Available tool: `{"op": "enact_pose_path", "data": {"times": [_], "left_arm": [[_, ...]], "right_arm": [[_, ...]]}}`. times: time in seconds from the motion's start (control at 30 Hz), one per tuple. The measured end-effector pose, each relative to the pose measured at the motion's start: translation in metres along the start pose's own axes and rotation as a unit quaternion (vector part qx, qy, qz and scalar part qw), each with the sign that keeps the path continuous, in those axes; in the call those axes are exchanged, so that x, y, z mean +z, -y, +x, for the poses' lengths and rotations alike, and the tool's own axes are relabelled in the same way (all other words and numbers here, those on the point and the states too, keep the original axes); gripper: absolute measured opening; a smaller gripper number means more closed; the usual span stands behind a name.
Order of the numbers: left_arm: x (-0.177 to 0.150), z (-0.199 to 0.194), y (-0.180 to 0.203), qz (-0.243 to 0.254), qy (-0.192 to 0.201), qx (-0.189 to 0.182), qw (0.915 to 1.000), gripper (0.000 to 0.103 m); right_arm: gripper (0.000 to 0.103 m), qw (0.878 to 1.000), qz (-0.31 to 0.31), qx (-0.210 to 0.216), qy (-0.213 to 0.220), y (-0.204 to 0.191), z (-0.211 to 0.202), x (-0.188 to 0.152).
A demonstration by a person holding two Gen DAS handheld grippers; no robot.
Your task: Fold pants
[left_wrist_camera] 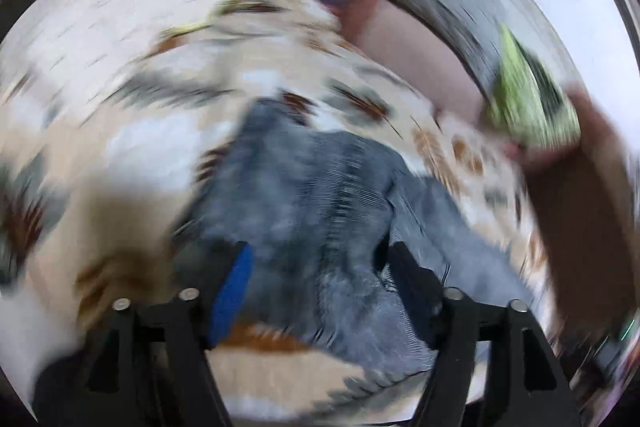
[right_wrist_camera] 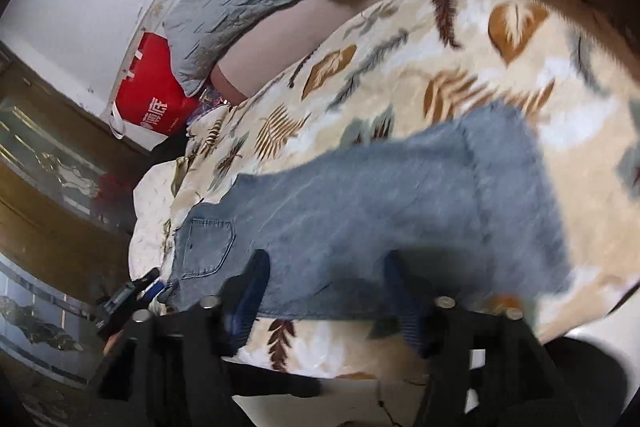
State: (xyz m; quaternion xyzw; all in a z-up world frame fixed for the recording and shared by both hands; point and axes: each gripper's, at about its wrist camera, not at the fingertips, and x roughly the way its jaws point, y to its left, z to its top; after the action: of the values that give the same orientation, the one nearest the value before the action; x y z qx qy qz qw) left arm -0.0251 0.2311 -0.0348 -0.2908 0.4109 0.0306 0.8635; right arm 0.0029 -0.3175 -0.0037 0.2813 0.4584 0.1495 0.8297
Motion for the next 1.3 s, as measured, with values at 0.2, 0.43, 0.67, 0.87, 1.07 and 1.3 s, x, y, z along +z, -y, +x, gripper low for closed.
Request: {"op": "enact_pose_path", "data": {"times": [0.2,0.43,0.67,0.87,1.07,1.3], "left_arm": [[-0.020,0.005,-0.030,-0.126,-0.038,-0.010,0.9913,0.078],[-0.011,0.027,-0.025,-0.124,-0.042,0.022,0.9912,0.017],[0.004,0.010,-0.016,-0.092,-0.017,0.013,0.9956,0.009],[0.016,0.005,-0.017,-0.099,-0.028,-0.001,0.9947,0.009],[0.024,-0.010,-0.004,-0.059,0.021,0.020,0.9979,0.005],[0.023,0.020,-0.025,-0.060,-0.008,0.109,0.9922,0.007]], "right_arm": [[0.064,0.995,0.081,0.032,-0.043,0.022,0.039,-0.022],[0.063,0.994,0.093,0.027,-0.042,0.035,0.037,-0.028],[0.064,0.986,0.165,0.003,-0.025,0.069,0.012,-0.033],[0.064,0.977,0.213,0.007,0.000,0.092,-0.011,-0.036],[0.064,0.976,0.219,0.002,0.000,0.095,-0.016,-0.036],[0.070,0.973,0.230,0.008,0.010,0.097,-0.024,-0.042]]}}
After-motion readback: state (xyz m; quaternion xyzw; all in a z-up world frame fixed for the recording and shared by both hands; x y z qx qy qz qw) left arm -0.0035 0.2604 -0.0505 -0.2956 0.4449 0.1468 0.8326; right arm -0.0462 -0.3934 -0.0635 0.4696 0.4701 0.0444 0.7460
